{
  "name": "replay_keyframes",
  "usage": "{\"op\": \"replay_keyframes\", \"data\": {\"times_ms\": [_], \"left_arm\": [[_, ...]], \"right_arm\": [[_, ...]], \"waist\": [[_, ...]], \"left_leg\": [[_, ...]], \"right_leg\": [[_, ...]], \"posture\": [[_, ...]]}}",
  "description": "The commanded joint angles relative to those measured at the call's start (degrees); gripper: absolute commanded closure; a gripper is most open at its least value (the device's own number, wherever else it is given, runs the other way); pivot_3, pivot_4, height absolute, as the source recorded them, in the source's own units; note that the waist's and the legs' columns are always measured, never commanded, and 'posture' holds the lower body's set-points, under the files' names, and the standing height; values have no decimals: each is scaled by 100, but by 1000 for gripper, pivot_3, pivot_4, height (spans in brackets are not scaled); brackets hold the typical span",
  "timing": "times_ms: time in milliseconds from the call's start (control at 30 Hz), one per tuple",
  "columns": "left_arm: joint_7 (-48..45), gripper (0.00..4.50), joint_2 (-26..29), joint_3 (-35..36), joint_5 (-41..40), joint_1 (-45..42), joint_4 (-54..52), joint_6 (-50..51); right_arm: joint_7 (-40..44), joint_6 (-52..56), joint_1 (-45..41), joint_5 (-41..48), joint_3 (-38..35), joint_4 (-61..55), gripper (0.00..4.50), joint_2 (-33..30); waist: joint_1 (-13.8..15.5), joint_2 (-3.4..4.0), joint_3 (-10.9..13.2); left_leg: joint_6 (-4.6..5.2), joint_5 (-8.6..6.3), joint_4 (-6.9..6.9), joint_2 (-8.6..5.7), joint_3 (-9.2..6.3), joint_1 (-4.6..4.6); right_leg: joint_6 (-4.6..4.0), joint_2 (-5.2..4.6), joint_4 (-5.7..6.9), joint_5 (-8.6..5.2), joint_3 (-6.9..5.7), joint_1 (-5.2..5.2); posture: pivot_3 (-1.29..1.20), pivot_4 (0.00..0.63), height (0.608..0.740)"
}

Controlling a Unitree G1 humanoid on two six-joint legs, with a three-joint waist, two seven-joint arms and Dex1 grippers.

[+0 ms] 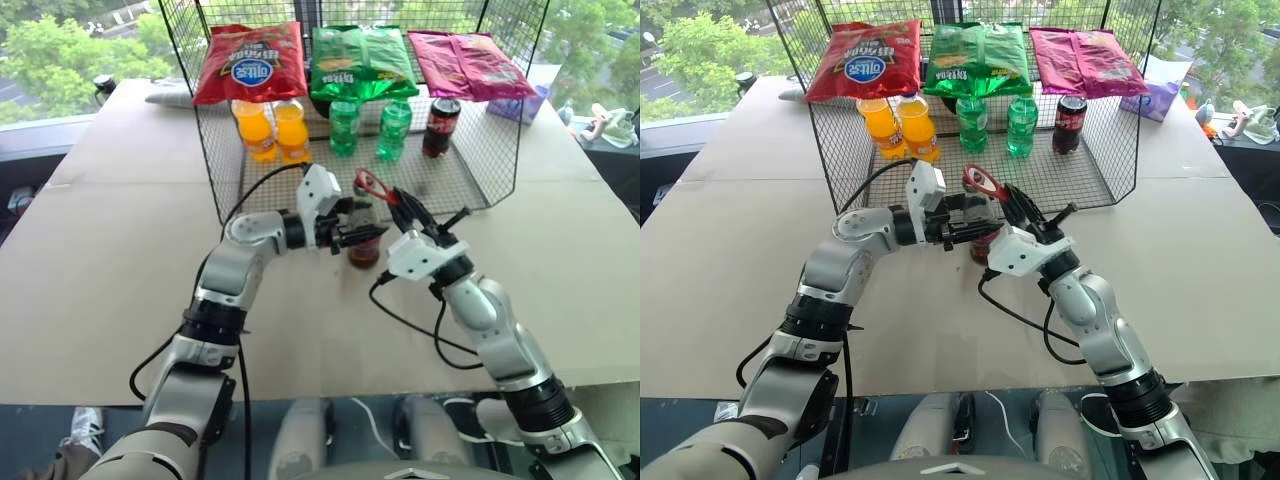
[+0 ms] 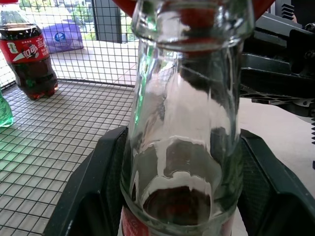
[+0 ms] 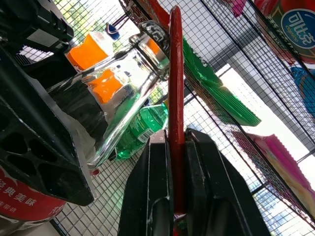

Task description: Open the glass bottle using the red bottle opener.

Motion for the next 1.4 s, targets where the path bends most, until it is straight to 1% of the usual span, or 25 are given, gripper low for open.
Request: {"op": "replay_keyframes", "data": {"times_ms": [33,233,267,300,333,367,967,1033,1133,1167,1200,1400], "left_arm": [[0,2170,-43,305,-261,-138,-187,-201],[-59,2170,-18,308,-303,-73,-254,-192],[-56,1161,-21,311,-306,-63,-256,-200],[-39,873,-25,316,-313,-54,-259,-210],[-24,190,-29,316,-317,-50,-261,-221],[-12,27,-36,321,-318,-47,-264,-223],[49,27,-91,319,-274,37,-205,-386],[53,543,-109,307,-261,26,-178,-395],[47,1726,-125,289,-243,21,-150,-417],[45,2238,-130,283,-238,21,-149,-423],[43,2426,-131,283,-238,24,-148,-425],[19,2406,-104,274,-234,90,-197,-433]], "right_arm": [[52,23,43,-40,-22,98,4500,-65],[59,35,24,-21,-50,109,4500,-70],[61,35,21,-18,-56,112,4500,-75],[63,34,19,-16,-62,113,4500,-80],[66,32,18,-12,-70,114,4500,-85],[68,31,19,-9,-76,112,4500,-90],[137,-32,-14,-65,-94,44,4500,-236],[150,-35,-17,-62,-93,36,4500,-252],[155,-40,-2,-56,-86,35,4500,-274],[158,-40,4,-52,-85,32,4500,-281],[161,-39,9,-50,-84,27,4500,-287],[204,-52,20,-54,-84,5,4500,-341]], "waist": [[-1,0,0],[-6,0,0],[-11,0,0],[-20,0,-1],[-30,0,-1],[-39,-1,-1],[-44,-1,-2],[-44,-1,-2],[-43,-1,-2],[-44,-1,-2],[-45,-1,-2],[-43,-1,-2]], "left_leg": [[0,0,0,0,-1,0],[0,0,0,0,-1,0],[0,0,0,0,0,0],[0,0,0,0,-3,0],[0,0,0,0,-6,3],[0,0,0,0,-9,4],[3,-2,1,0,-29,8],[4,-2,1,0,-28,8],[4,-2,1,0,-29,8],[4,-2,1,0,-29,8],[4,-2,1,0,-29,8],[7,-4,1,0,-29,9]], "right_leg": [[0,0,0,0,0,0],[7,0,0,4,0,0],[7,0,0,5,0,0],[7,0,0,5,0,0],[7,0,0,5,1,1],[7,0,1,5,2,1],[7,0,7,4,3,2],[6,0,7,4,3,3],[6,0,7,4,3,3],[6,0,7,4,3,3],[6,0,7,4,3,3],[6,0,9,4,3,3]], "posture": [[0,150,740],[0,150,740],[0,150,740],[0,150,740],[0,150,740],[0,150,740],[0,150,740],[0,150,740],[0,150,740],[0,150,740],[0,150,740],[0,150,740]]}}
